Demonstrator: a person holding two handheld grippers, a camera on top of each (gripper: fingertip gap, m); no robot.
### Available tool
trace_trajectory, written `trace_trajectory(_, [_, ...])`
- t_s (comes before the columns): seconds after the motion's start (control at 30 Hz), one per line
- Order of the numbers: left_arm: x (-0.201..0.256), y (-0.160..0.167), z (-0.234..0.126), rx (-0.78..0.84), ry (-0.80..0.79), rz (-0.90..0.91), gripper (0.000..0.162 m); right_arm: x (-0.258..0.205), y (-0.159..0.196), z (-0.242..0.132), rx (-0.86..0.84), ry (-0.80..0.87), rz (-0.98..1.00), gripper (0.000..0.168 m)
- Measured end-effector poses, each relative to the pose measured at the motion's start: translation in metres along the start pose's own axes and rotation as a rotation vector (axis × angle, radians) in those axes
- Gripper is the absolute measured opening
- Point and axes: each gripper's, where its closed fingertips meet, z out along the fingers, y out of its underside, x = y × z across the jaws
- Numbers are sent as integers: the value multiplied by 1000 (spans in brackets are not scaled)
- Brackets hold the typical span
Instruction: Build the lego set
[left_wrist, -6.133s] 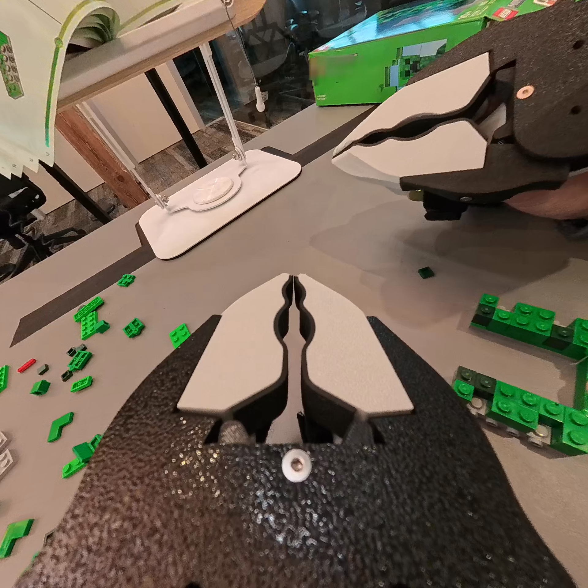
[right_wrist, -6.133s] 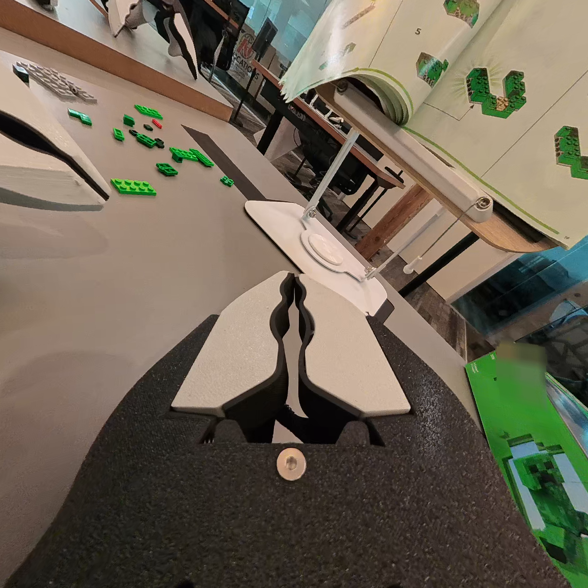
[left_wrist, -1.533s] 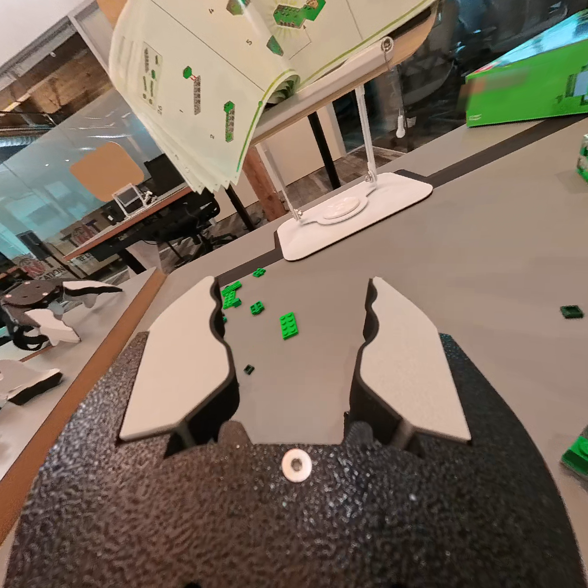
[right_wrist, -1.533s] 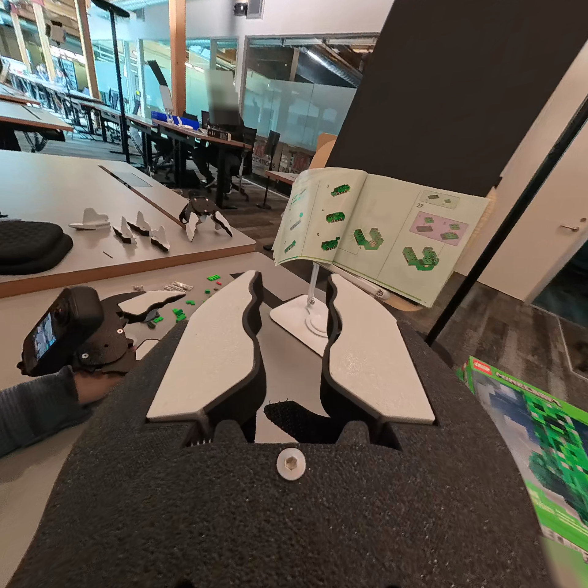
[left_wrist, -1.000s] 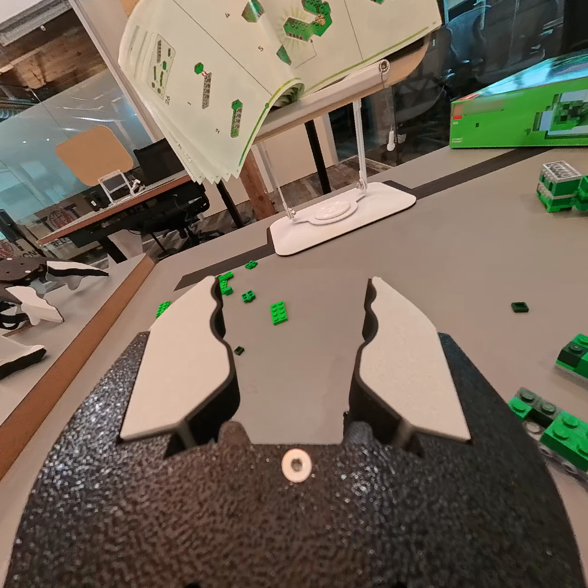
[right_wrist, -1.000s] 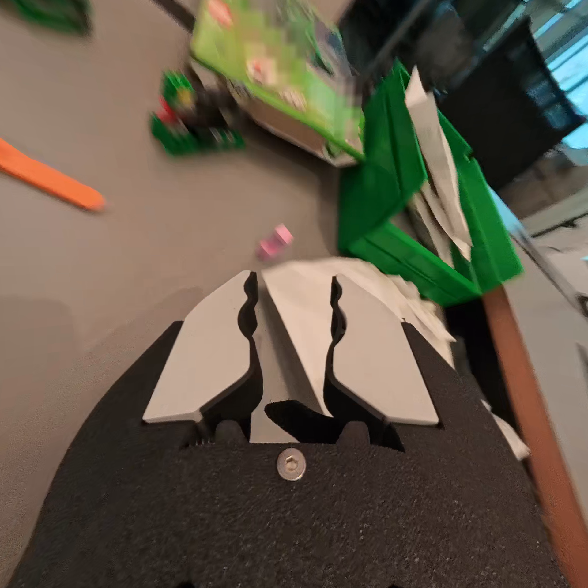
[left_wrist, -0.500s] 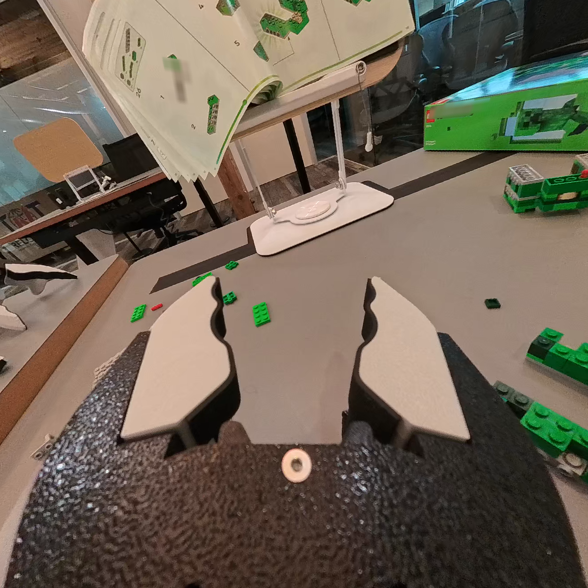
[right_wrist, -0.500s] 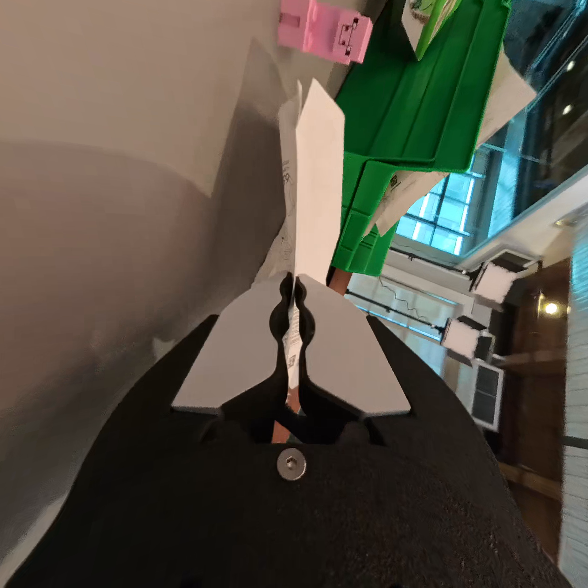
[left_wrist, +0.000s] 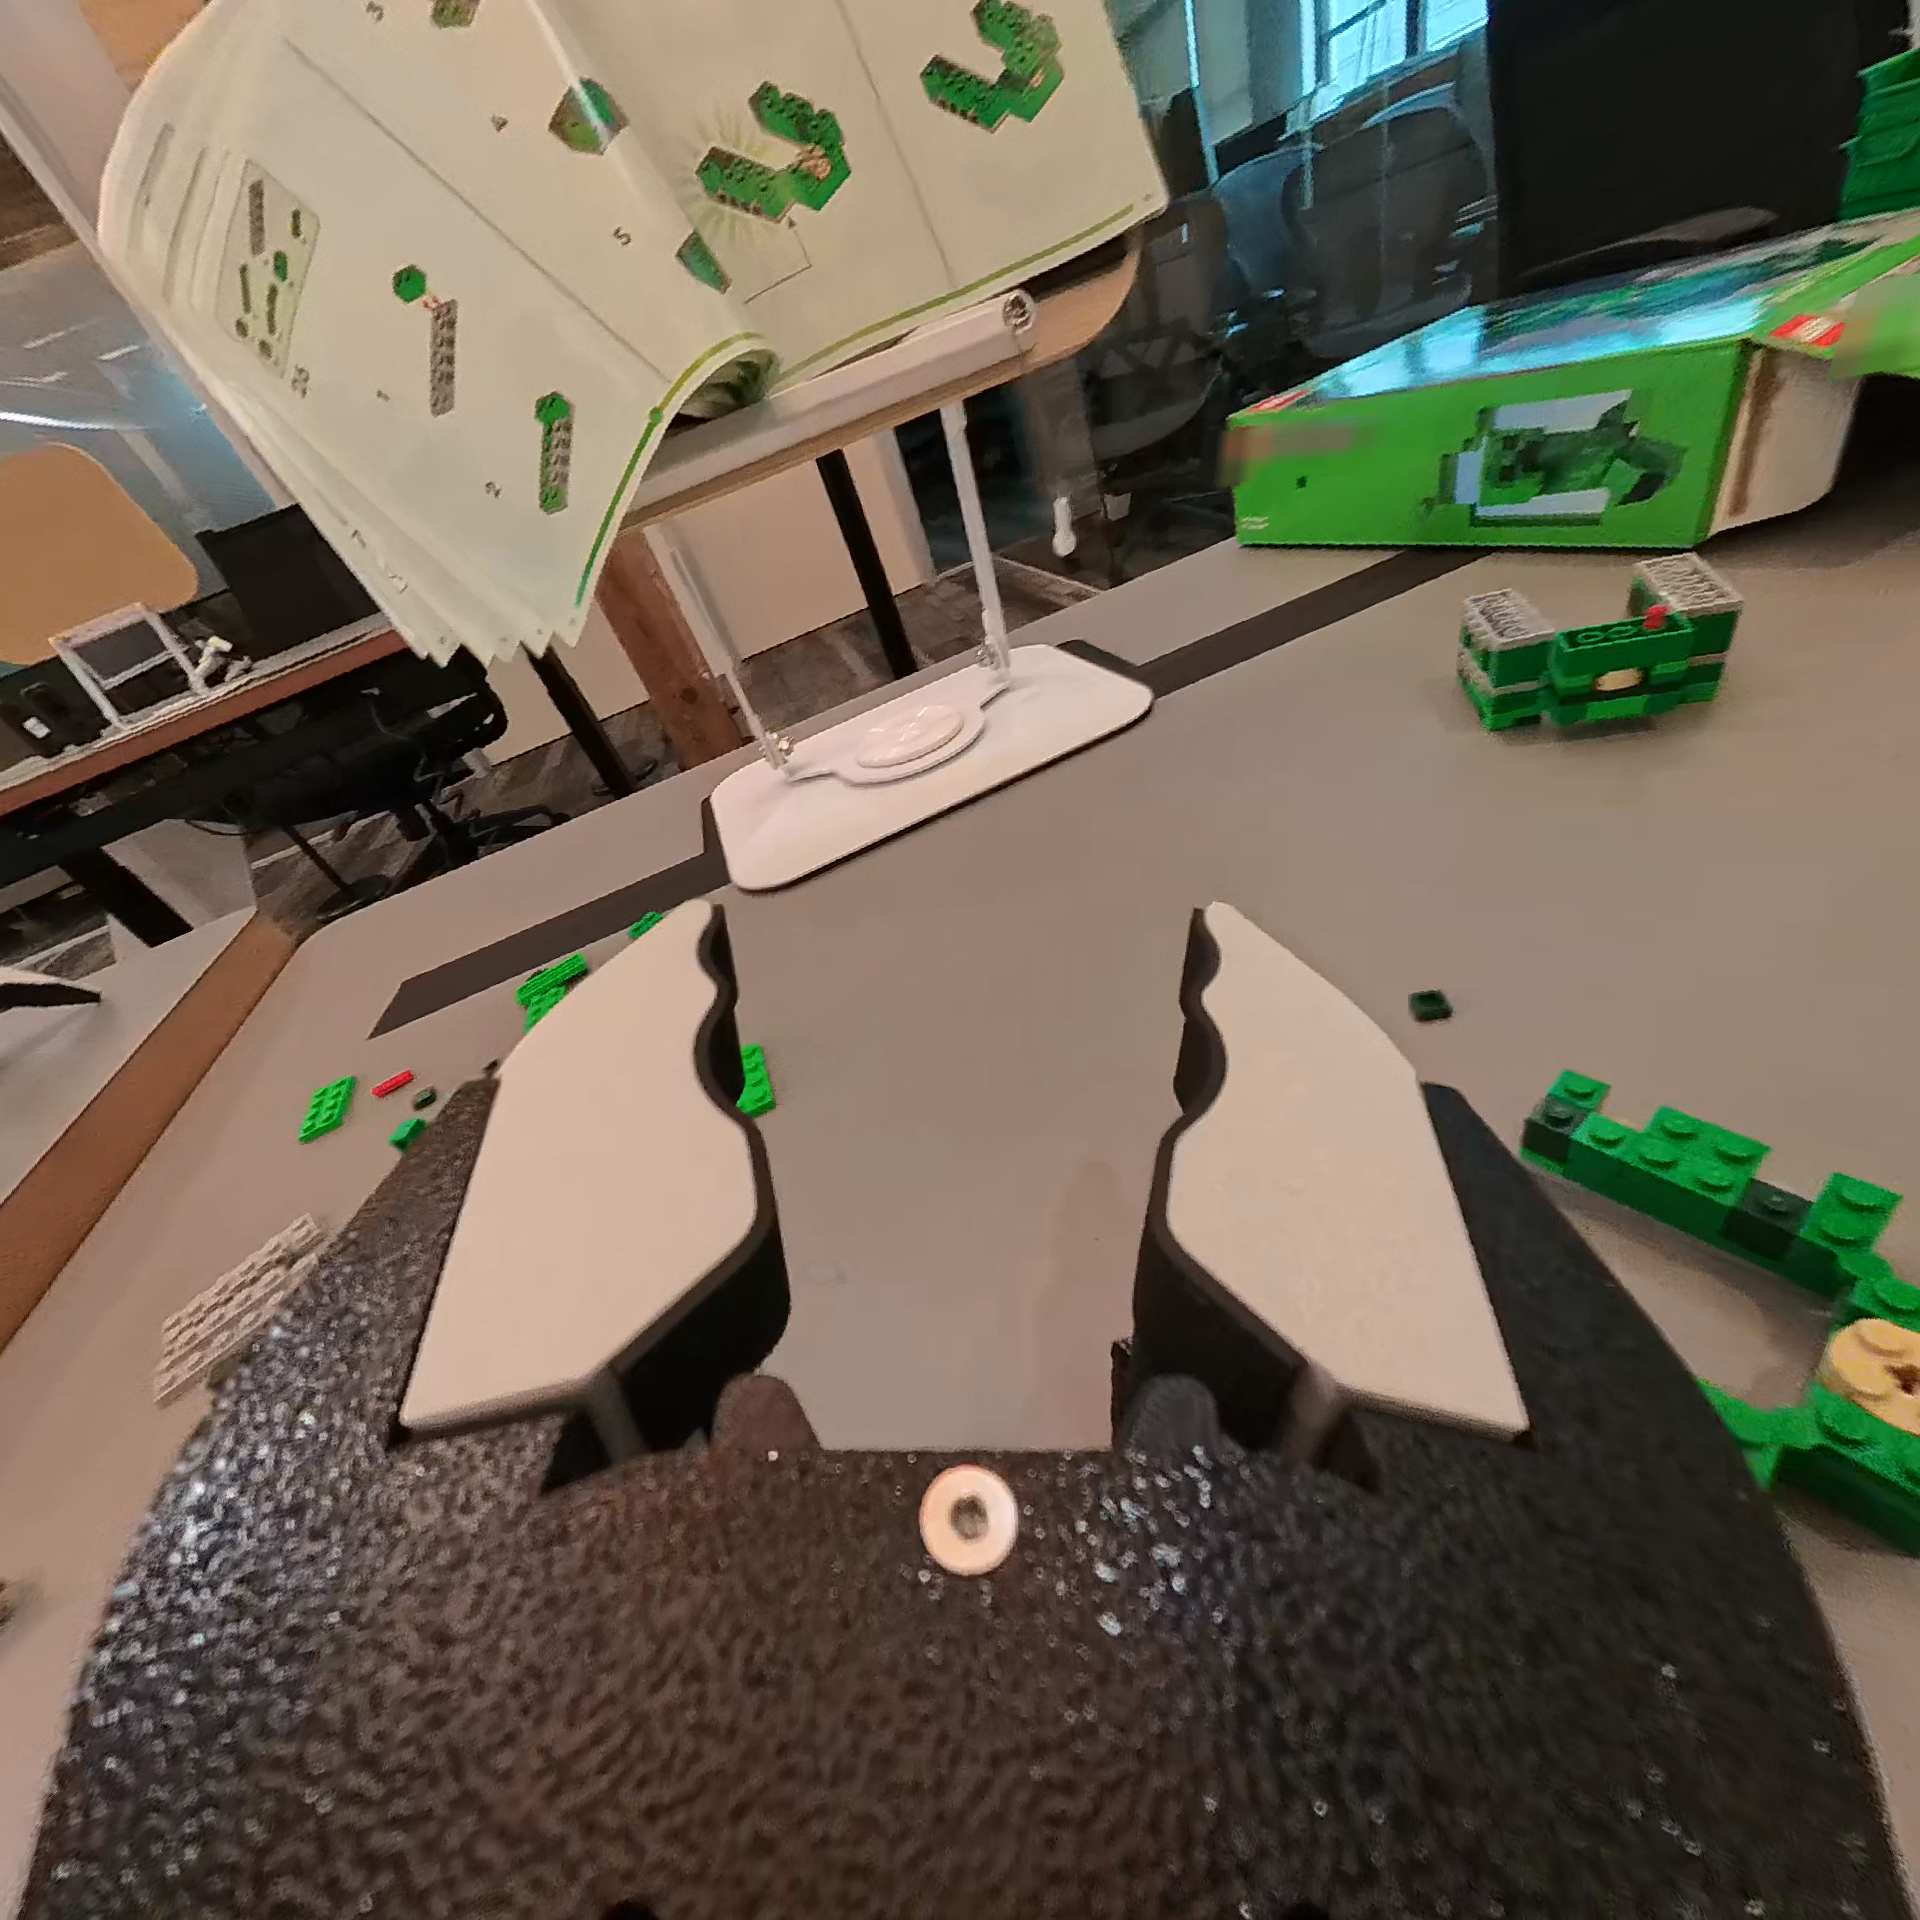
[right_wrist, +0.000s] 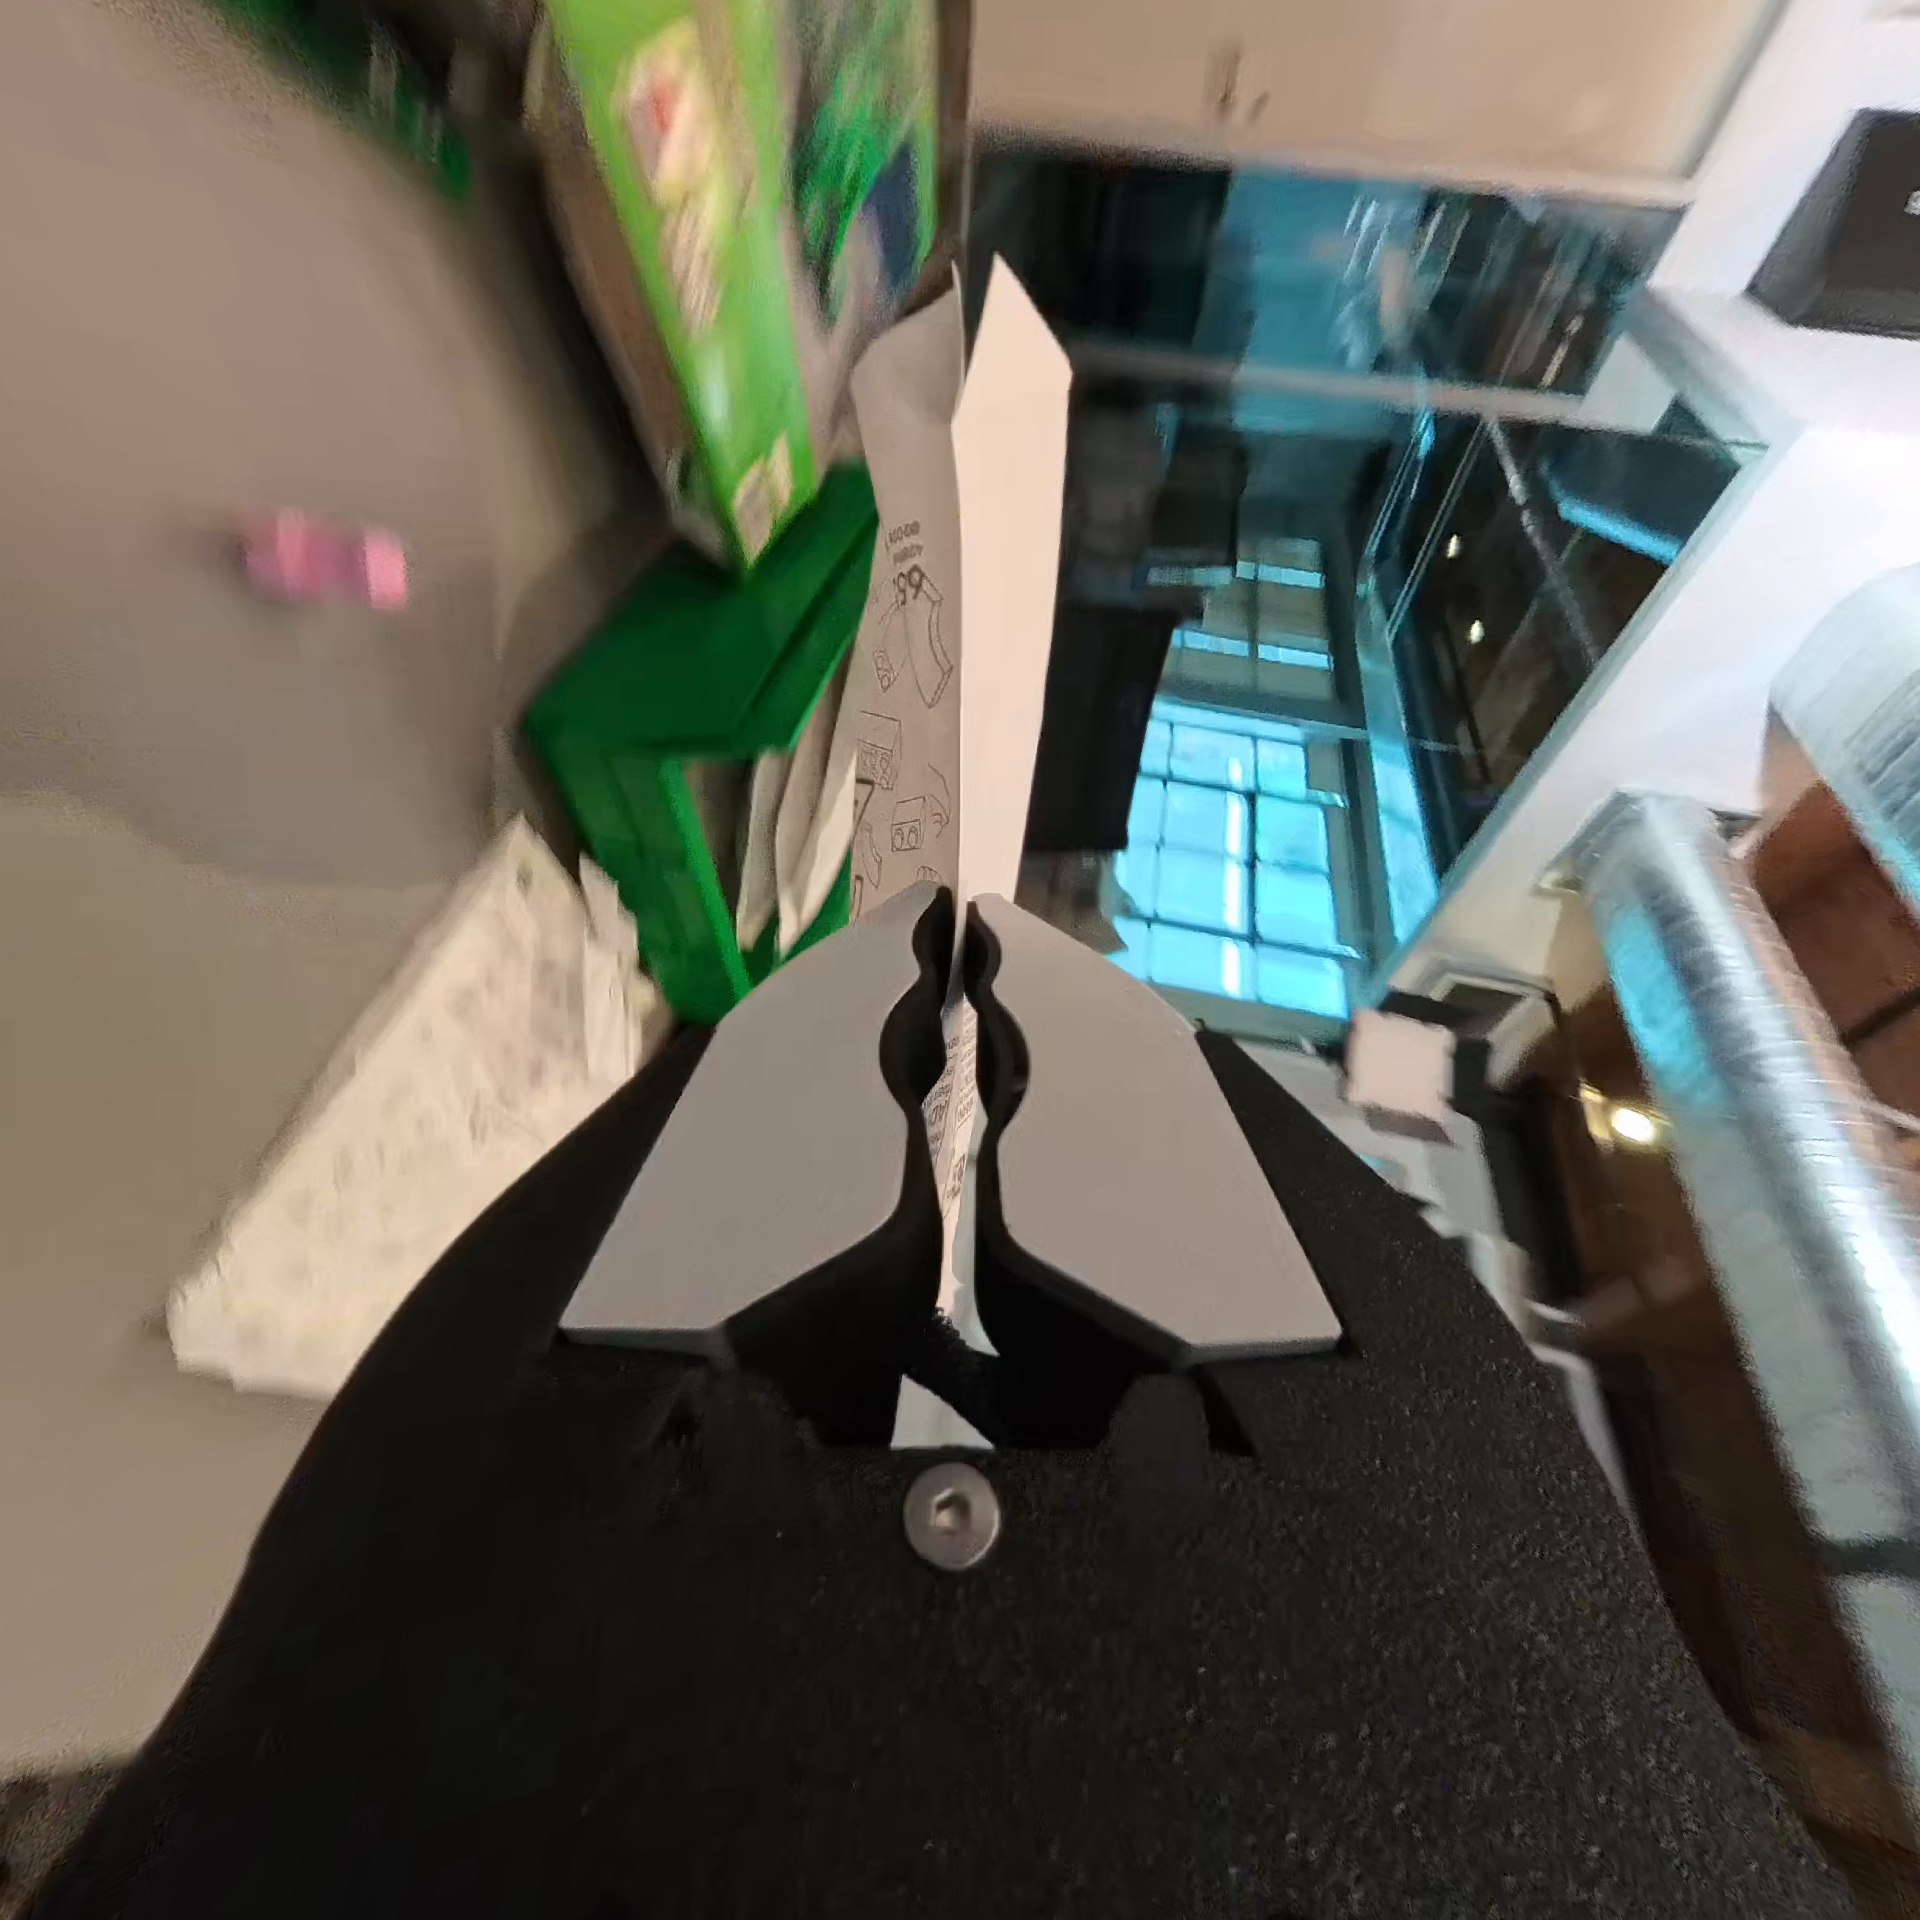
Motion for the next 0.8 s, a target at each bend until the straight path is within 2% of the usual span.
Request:
trace_trajectory(0.13, [13,-7,-1,24,34,35,81,63,-53,-25,397,-29,380,0])
trace_trajectory(0.3, [24,-9,-1,31,68,53,81,120,-113,-57,946,-253,889,0])
trace_trajectory(0.4, [24,-9,-1,31,70,55,81,137,-134,-63,1174,-333,1088,0])
trace_trajectory(0.6, [21,-7,-1,28,81,6,81,148,-160,-56,1428,-518,1432,0])
trace_trajectory(0.73, [20,-6,0,25,87,-7,80,148,-169,-42,1459,-657,1636,0])
trace_trajectory(0.8, [21,-6,1,23,91,-5,80,150,-170,-35,1454,-838,1861,0])
